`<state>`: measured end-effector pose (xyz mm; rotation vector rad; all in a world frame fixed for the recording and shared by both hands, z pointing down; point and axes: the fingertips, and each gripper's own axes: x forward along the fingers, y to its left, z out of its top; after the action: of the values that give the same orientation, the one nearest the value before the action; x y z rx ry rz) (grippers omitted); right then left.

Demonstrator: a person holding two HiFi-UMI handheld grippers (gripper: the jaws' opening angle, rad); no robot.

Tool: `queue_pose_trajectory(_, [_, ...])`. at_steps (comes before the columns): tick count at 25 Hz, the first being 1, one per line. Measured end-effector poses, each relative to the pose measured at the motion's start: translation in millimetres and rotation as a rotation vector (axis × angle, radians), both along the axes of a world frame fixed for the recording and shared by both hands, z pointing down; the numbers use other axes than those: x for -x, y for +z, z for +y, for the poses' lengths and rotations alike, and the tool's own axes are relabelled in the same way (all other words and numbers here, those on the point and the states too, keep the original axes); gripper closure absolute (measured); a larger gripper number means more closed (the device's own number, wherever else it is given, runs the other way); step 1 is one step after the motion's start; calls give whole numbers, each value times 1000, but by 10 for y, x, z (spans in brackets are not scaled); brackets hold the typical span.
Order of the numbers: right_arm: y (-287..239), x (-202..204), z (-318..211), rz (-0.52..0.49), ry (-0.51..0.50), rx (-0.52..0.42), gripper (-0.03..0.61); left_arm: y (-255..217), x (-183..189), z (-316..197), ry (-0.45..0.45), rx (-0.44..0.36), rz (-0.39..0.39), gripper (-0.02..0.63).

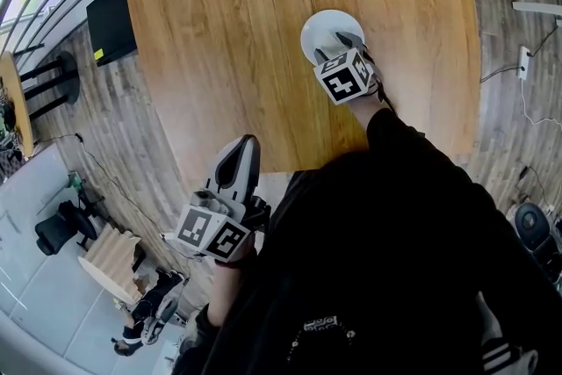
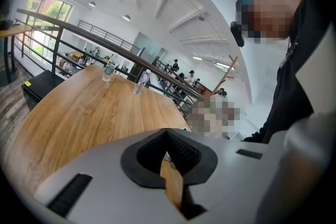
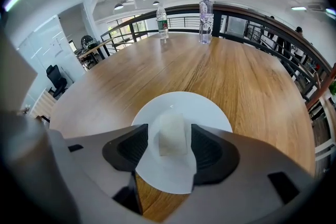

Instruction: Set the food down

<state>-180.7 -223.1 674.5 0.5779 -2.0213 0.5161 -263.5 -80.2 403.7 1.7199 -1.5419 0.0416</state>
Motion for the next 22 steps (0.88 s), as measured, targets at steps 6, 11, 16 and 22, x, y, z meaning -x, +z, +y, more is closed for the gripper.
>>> queue_pose_trajectory(6, [-204, 40, 6, -42, 12, -19, 324, -74, -19, 18, 14, -22, -16, 609])
queue_pose_trajectory(11, [-519, -54, 30, -90, 36, -23, 324, -150, -163, -33, 70, -65, -21, 609])
queue_pose_trajectory(16, [-1108, -92, 230, -198, 29, -23, 325, -182, -282, -96, 136, -102, -22, 609])
queue_pose_trajectory(22, [-1914, -51, 675, -345, -14, -35, 328, -178, -416, -307, 207, -135, -14, 609])
